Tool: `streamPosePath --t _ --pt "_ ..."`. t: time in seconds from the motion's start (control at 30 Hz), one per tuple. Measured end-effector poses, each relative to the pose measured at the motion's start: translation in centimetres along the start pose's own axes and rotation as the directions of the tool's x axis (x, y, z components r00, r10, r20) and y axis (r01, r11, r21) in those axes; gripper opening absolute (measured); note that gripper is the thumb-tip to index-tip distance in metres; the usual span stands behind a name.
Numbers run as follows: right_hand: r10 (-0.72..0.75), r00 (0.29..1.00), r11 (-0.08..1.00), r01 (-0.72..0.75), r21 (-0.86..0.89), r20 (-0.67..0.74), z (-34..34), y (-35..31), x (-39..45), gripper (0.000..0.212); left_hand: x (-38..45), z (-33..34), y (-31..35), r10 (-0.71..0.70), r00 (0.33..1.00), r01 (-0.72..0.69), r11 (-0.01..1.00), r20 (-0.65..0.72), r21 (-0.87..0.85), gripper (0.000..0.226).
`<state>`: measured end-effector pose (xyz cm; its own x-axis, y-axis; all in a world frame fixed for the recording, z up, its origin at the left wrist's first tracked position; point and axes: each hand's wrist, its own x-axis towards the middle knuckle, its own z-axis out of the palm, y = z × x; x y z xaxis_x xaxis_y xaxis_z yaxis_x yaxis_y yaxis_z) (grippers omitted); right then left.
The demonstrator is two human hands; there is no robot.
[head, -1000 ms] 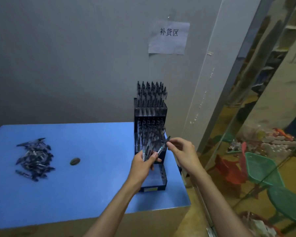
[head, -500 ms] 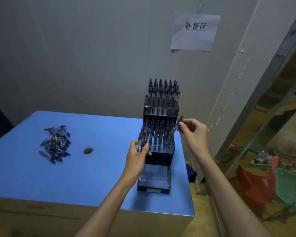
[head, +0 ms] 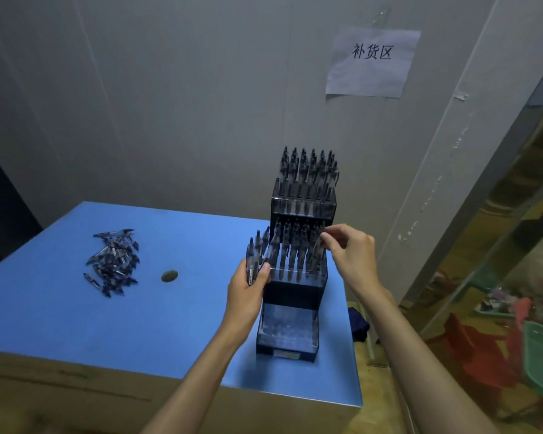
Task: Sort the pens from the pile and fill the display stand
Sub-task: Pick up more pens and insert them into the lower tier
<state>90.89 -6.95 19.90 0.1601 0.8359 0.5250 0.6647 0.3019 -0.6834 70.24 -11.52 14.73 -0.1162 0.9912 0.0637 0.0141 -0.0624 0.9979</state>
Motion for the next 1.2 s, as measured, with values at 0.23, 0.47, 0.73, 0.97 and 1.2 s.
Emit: streamPosePath --t 0.23,0.47,0.73,0.97,1.2 --pt "0.014 0.998 1.0 -0.013 -0.024 0.067 0.5 0.5 0.1 0.016 0.1 0.6 -0.3 -0.02 1.0 0.02 0.999 -0.004 -0.029 0.014" --pt "0.08 0.987 0.995 -0.072 -0.067 0.138 1.4 1.4 -1.0 0.011 0.0 0.7 -0.2 -0.004 1.0 0.003 0.998 -0.011 -0.061 0.009" --pt "0.168 0.973 0.986 -0.166 -0.025 0.157 0.9 1.0 -1.0 0.022 0.2 1.1 0.3 -0.016 1.0 0.015 0.993 -0.01 -0.114 0.014" --pt "0.181 0.914 0.88 -0.315 0.356 0.363 0.3 -2.7 -1.3 0.019 0.5 2.0 0.3 0.032 0.999 -0.029 0.997 0.038 -0.069 0.008" --pt "0.345 0.891 0.741 -0.451 0.498 0.294 1.1 -2.6 -0.9 0.011 1.0 2.3 -0.1 0.04 0.998 -0.039 0.999 0.044 -0.022 0.014"
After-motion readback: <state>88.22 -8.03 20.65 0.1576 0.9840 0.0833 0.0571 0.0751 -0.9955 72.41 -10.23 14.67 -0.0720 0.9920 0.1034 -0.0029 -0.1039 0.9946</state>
